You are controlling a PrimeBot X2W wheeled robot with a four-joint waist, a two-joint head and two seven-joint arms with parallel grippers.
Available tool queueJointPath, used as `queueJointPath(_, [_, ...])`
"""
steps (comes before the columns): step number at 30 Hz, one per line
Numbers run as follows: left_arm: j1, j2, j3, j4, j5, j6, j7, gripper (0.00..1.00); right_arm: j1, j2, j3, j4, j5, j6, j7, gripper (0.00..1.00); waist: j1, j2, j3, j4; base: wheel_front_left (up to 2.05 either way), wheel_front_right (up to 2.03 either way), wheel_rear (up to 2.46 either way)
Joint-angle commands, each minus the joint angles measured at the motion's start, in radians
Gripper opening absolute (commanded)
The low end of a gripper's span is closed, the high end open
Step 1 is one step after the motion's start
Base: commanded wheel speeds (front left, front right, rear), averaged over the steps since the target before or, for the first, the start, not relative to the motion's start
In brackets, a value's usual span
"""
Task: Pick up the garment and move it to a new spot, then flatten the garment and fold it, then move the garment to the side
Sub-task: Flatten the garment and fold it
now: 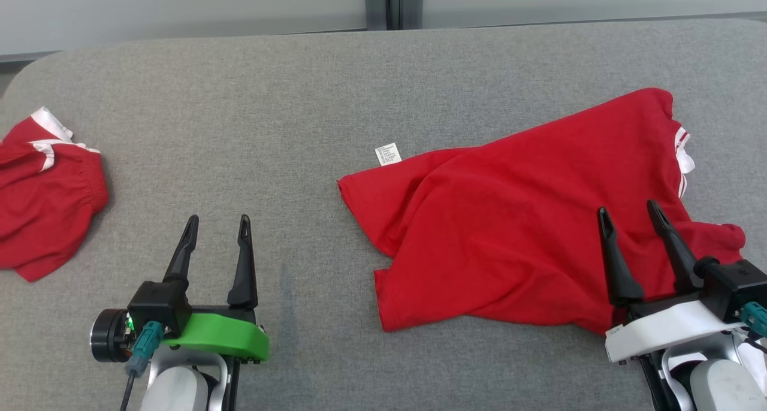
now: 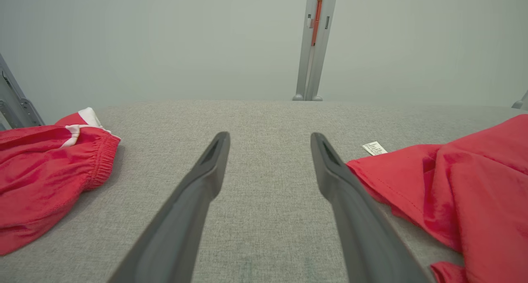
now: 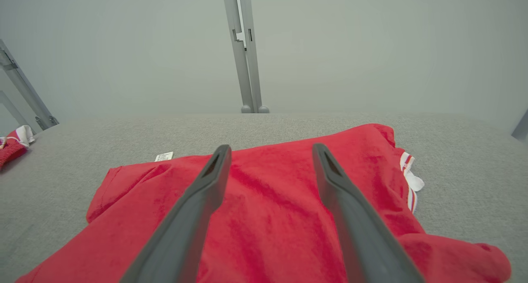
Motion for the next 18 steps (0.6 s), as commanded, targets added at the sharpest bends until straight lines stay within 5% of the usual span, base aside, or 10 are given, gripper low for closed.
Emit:
queueJointPath(1, [0.01,0.004,-0.001,-0.001,-0.008,0.004,-0.003,1.0,0.015,0.0,0.0,-0.005,0.008,-0.001,0.005,1.0,0.0,0.0,-0.005,0.003,0.0,0.0,0.0])
queueJointPath(7, [-0.018,-0.005,-0.043,0.005,-0.017,-0.029,0.06,1.0,0.018,0.003,0.001,-0.013,0.01,-0.001,0.011,1.0,0.0,0.0,-0.004,0.003,0.0,0.0,0.0])
queueJointPath(13, [-0.08,-0.04,-0.193,0.035,-0.024,-0.108,0.223,1.0,0.0,0.002,0.013,-0.023,0.011,-0.001,0.013,1.0,0.0,0.0,0.034,-0.009,0.0,0.0,0.0])
queueJointPath(18, [-0.139,-0.058,-0.277,0.094,-0.028,-0.12,0.29,1.0,-0.022,-0.002,0.021,-0.024,0.018,-0.001,0.01,1.0,0.0,0.0,0.078,-0.026,0.0,0.0,0.0])
